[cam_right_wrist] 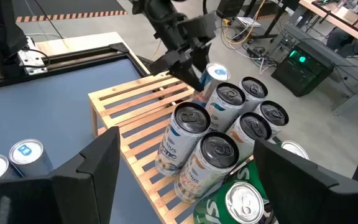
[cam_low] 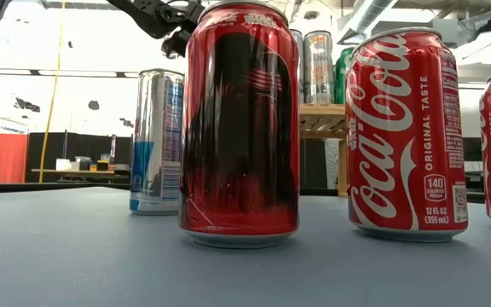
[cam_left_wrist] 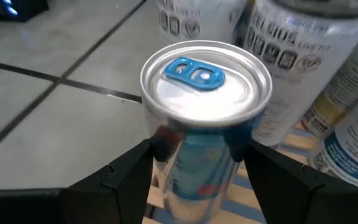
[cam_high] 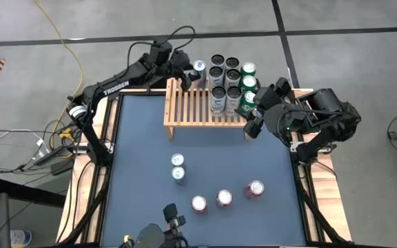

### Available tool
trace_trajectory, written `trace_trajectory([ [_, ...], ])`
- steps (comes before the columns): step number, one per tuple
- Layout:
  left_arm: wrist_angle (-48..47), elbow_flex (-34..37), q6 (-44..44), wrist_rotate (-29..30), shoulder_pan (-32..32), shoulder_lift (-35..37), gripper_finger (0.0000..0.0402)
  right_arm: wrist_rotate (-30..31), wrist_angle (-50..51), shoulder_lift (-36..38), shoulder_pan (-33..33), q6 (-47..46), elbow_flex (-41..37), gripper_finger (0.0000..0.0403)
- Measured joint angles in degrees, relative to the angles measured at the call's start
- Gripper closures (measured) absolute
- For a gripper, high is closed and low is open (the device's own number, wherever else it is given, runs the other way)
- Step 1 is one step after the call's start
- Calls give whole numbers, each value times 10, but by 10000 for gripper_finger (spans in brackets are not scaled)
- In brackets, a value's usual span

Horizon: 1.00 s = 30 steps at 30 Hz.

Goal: Place canned beverage on shelf
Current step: Put the top left blue soda can on the shelf

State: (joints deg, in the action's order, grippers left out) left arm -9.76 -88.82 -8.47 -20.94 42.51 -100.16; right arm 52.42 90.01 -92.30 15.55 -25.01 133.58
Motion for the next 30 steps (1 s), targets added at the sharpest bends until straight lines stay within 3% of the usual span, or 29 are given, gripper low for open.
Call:
trace_trajectory([
  [11,4,0,8,11,0,-4,175,0,0,0,0,0,0,88],
  [17,2,0,6,-26,0,-4,175,0,0,0,0,0,0,88],
  [30,5,0,-21,-30,0,-3,138,0,0,0,0,0,0,88],
])
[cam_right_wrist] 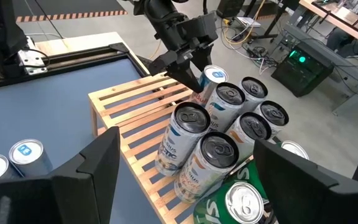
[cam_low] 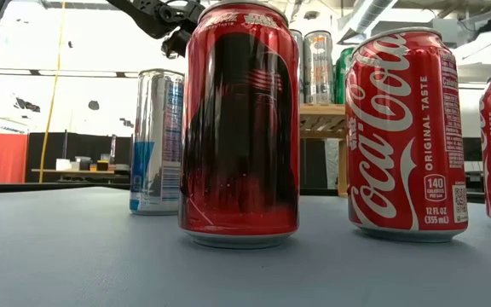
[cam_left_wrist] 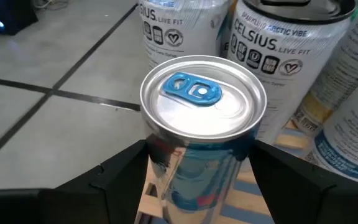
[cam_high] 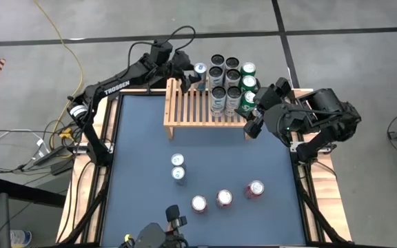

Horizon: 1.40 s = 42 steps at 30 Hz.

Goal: Place canned beverage on shelf
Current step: Put the top left blue soda can on the shelf

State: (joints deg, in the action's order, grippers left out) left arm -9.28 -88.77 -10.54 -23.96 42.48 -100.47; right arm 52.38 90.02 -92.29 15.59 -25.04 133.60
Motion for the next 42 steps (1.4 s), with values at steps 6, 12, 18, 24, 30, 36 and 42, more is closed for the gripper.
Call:
trace_trajectory([
  [6,3,0,-1,-10,0,0,133,0,0,0,0,0,0,88],
  [12,30,0,3,-10,0,0,133,0,0,0,0,0,0,88],
  [18,26,0,3,-17,11,0,133,0,0,0,0,0,0,88],
  [24,19,0,3,-31,30,0,133,0,0,0,0,0,0,88],
  [30,12,0,31,-80,50,1,133,-1,0,0,0,0,0,88],
  [36,-1,0,-2,-67,35,1,133,0,0,0,0,0,0,88],
  [42,-21,0,-37,-64,23,2,134,0,0,0,0,0,0,88],
])
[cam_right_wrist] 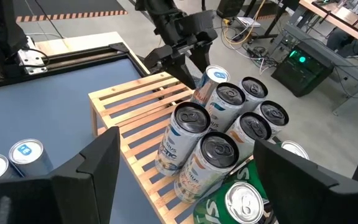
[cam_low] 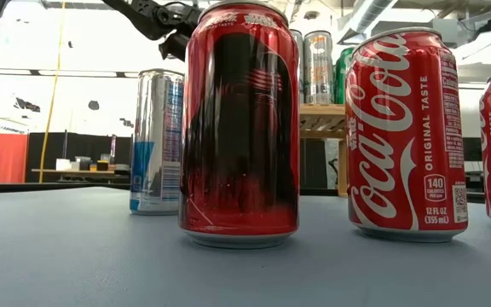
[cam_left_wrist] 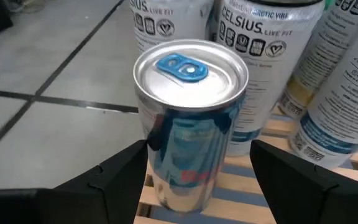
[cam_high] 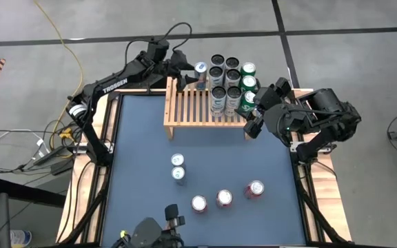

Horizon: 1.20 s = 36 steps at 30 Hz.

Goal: Place canned beverage on shelf
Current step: Put the top left blue soda can on the shelf

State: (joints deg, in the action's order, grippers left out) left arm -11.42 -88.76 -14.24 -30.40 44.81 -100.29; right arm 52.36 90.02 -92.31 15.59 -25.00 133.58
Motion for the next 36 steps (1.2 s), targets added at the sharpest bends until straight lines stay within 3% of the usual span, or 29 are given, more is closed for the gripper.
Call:
trace_trajectory([
  [10,-27,0,68,-21,-4,0,134,0,0,0,0,0,0,88],
  [14,-85,0,46,-22,-1,4,134,0,0,0,0,-1,0,88],
  [19,-122,1,-21,74,7,23,134,0,0,0,0,-1,0,88],
  [24,-62,1,-51,175,23,27,141,0,0,0,0,-1,0,88],
  [30,43,0,-19,183,35,-9,216,0,0,0,0,-1,0,88],
  [36,57,0,-7,118,26,-28,315,-5,0,0,0,-1,0,88],
])
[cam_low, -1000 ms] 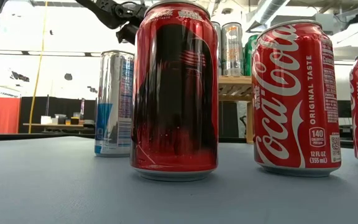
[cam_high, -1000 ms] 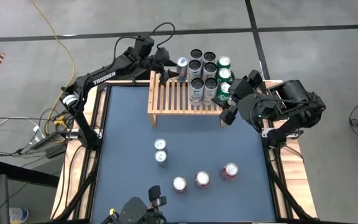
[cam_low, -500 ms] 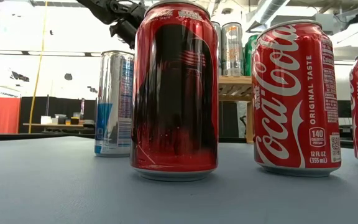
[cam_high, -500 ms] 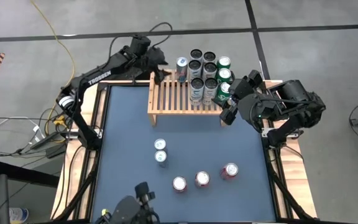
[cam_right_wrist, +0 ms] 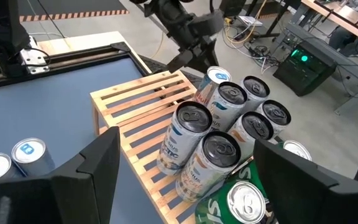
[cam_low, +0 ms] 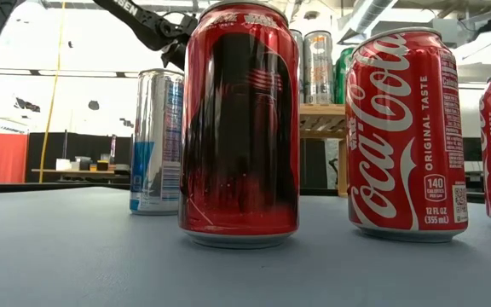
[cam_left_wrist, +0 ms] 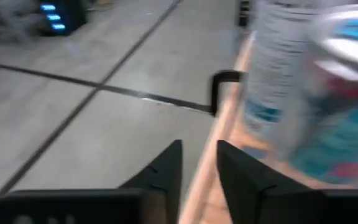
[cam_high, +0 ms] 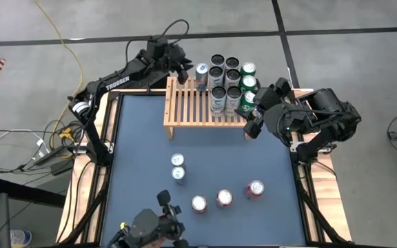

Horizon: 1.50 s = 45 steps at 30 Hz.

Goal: Place canned beverage on shelf
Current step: Put the top left blue soda can on the shelf

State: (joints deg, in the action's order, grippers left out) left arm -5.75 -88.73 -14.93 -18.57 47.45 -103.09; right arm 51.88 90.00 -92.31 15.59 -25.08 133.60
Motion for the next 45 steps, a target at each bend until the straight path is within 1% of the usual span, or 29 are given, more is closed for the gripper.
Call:
trace_trajectory([
  [2,0,0,-3,-22,-5,-1,341,-1,0,0,0,0,0,88],
  [4,2,0,-4,-26,-11,-1,362,-2,0,0,0,0,0,88],
  [6,1,0,0,-35,-15,-1,376,-2,0,0,0,0,0,88],
  [9,1,0,11,-70,-17,-1,390,-4,0,0,0,0,0,88],
  [14,-47,0,26,-80,-20,1,395,-6,0,0,0,0,0,88],
  [18,-65,0,24,-113,-20,5,395,-6,0,0,0,0,0,88],
  [23,-122,0,23,-135,-20,19,396,-6,0,0,0,0,0,88],
  [25,-134,0,23,-167,-20,26,396,-6,0,0,0,0,0,88],
  [27,-139,0,17,-219,-20,31,396,-6,0,0,0,0,0,88],
  [29,-137,0,1,-242,-29,34,397,-6,0,0,0,0,0,88],
  [30,-134,0,-9,-235,-36,34,399,-6,0,0,0,0,0,88],
  [32,-124,0,-19,-193,-54,32,401,-6,0,0,0,0,0,88],
  [39,-80,0,-75,-3,-127,28,401,-6,0,0,0,0,0,88],
  [40,-74,0,-78,9,-133,28,401,-6,0,0,0,0,0,88],
  [45,-43,0,-68,25,-139,28,401,-6,0,0,0,0,0,88],
])
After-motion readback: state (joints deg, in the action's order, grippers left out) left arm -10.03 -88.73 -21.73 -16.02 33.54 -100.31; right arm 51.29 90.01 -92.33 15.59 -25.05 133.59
